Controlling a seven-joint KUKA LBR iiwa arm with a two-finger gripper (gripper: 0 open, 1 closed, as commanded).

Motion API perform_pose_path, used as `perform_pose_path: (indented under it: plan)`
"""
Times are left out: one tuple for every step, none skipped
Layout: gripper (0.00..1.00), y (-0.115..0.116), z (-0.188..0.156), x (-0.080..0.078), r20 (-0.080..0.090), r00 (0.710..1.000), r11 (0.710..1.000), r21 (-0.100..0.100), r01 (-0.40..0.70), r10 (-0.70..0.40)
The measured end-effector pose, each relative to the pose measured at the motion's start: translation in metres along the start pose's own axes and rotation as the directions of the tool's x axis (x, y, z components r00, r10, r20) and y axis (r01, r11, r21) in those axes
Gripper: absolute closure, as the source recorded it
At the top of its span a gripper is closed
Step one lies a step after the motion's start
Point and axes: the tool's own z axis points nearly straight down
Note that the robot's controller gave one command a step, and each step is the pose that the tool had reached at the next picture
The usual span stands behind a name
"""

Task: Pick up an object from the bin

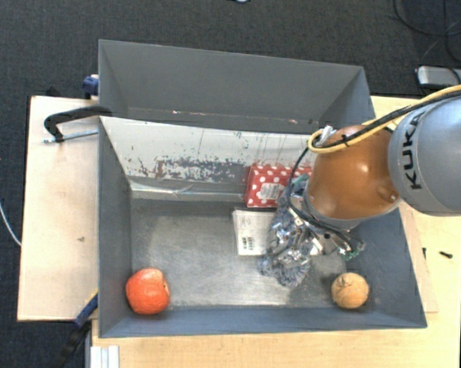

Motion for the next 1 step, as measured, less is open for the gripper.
perform_pose_path:
  plan:
    - [1.0,-0.024,-0.0925,-0.0559,0.005,0.949,0.949,0.004,0.317,-0.317]
